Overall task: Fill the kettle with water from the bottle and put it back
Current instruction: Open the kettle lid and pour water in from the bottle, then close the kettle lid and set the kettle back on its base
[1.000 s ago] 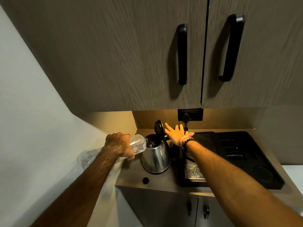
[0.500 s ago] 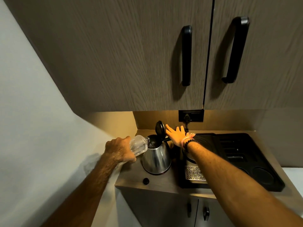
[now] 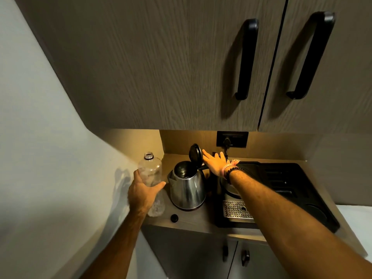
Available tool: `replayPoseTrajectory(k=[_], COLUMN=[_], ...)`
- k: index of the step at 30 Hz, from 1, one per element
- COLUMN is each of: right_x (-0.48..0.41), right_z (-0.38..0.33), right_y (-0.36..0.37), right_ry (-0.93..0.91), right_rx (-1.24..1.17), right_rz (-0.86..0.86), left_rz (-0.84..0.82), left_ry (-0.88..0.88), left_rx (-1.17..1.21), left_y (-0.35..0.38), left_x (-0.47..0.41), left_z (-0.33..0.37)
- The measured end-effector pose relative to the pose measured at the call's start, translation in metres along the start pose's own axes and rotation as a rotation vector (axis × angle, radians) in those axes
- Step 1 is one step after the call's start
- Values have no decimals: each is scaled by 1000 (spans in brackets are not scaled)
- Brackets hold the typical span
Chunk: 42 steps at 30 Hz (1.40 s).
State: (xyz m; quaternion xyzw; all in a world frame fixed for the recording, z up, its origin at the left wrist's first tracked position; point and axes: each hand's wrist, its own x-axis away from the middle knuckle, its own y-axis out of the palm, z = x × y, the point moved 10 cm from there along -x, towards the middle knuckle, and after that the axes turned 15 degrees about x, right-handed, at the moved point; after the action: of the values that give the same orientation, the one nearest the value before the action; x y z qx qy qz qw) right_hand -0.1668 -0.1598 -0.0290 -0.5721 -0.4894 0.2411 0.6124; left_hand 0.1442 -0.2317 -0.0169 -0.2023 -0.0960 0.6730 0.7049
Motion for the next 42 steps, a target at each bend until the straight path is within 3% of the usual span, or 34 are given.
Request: replayPoseTrajectory(k=[15,21,27,32,35,37,42], right_x=[-4,-3,-4,-8,-9,-9,-6], right_z=[-2,-4,-4,-3,-3,-4,-3], right_y=[2,2,3,4,6,7,8], right_ry=[-2,-43,-40,-26,-32,-45,-35], right_rx=[5,-16,-13,-56,-69,-45,-80], right_rz=[-6,-8,-10,-16,-24,-28,-25], left_rz=[19,165,-297,-436,-402,-317,-71], left_ry=[-44,35,93,172,204,241,547], left_rx=[96,139,-274,-531,-490,-334,-63], left_y=[11,13,91,115,107,88,28], left_x=[-7,57,76,71,71,71,62], left_z=[-39,-72,-85,-84,-74,-46,74])
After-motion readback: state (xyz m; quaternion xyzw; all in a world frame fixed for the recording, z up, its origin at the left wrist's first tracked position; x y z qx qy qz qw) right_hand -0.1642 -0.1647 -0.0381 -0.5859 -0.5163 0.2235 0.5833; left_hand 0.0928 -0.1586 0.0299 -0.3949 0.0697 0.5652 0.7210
